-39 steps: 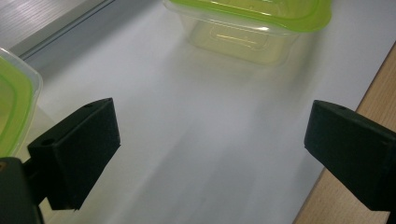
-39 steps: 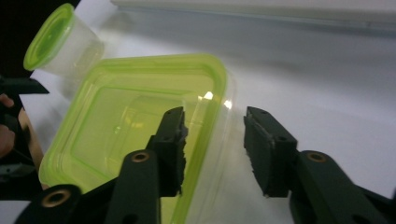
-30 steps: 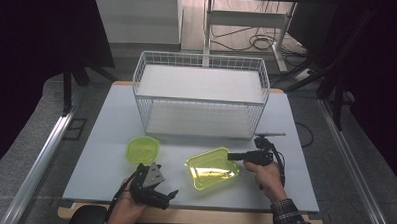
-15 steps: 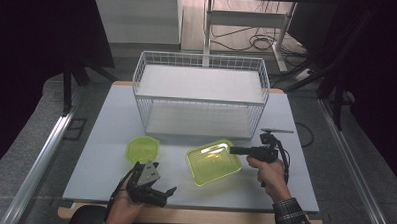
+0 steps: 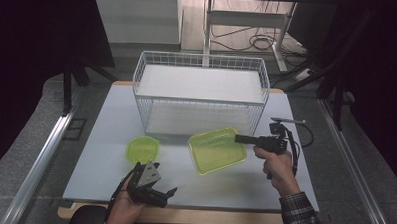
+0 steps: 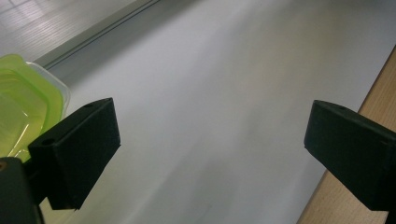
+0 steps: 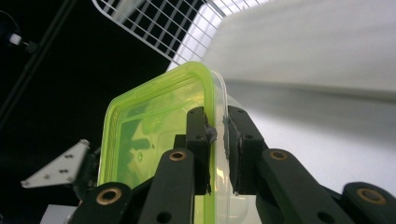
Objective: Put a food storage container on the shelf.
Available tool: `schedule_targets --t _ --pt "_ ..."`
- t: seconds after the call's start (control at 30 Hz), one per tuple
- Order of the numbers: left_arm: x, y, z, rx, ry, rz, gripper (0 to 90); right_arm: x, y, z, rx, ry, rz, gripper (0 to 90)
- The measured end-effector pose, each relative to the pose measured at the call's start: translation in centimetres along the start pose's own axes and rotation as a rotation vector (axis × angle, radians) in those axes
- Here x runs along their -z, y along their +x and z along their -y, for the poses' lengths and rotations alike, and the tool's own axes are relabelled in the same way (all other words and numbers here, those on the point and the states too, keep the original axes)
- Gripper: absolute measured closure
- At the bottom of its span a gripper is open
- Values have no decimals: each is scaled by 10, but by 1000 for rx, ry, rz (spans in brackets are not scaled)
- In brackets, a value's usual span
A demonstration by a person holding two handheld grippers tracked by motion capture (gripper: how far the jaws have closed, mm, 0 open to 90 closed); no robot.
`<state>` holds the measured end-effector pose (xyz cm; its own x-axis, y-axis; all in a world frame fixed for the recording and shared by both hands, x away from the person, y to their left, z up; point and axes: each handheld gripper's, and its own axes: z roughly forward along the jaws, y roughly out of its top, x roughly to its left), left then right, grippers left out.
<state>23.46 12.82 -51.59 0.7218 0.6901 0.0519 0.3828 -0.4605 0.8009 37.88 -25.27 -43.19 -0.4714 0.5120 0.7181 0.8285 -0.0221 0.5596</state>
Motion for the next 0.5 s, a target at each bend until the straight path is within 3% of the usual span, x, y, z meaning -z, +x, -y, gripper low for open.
schedule_targets --t 0.5 --pt "-1 -1 0 -10 7 5 31 16 42 -40 46 -55 -10 799"
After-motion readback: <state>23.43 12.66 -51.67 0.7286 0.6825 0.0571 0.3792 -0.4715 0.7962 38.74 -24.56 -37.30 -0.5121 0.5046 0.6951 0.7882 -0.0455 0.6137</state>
